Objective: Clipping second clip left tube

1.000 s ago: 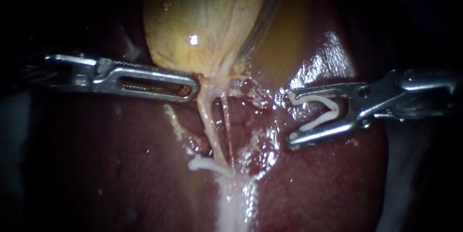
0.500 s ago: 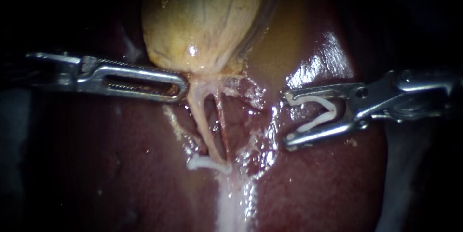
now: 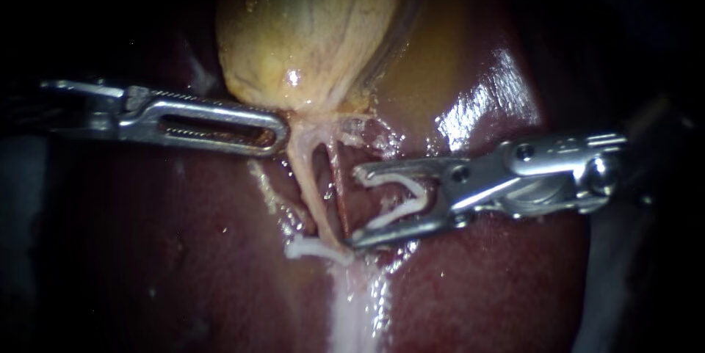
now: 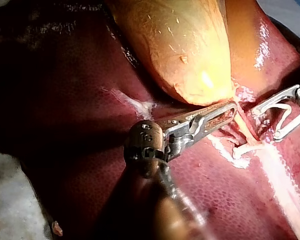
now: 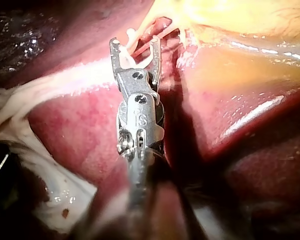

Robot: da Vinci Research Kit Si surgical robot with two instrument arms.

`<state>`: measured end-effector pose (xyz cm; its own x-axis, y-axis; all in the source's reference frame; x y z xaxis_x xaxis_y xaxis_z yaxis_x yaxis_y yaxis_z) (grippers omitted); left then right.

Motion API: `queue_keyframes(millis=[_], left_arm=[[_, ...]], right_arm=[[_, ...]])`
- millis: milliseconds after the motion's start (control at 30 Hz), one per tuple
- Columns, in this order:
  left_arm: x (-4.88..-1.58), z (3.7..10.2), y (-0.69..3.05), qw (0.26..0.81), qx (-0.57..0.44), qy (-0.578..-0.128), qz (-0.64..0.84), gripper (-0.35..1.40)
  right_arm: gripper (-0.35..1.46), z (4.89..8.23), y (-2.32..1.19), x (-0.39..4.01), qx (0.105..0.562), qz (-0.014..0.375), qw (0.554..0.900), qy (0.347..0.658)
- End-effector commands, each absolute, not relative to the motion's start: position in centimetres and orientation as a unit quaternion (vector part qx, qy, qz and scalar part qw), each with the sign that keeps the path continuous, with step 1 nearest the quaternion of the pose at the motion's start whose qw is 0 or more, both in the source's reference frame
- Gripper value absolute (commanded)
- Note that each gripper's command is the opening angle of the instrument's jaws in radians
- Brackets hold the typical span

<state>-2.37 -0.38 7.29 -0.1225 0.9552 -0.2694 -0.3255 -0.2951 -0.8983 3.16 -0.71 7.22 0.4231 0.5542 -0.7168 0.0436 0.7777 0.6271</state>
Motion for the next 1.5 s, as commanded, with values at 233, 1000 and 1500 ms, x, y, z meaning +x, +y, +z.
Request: queue_keyframes(millis=[233, 1000, 1500], left_arm=[[-2.38, 7.28, -0.39, 0.483, -0.454, -0.346, 0.664, -0.35], [-2.41, 7.28, -0.39, 0.483, -0.454, -0.345, 0.664, -0.35], [-2.43, 7.28, -0.40, 0.483, -0.454, -0.345, 0.664, -0.35]], right_arm=[[0.50, 7.32, -0.76, 3.31, 0.294, 0.163, 0.791, 0.511], [0.48, 7.60, -1.08, 3.71, 0.323, 0.168, 0.781, 0.507], [0.04, 7.70, -1.06, 3.63, 0.342, 0.193, 0.774, 0.496]])
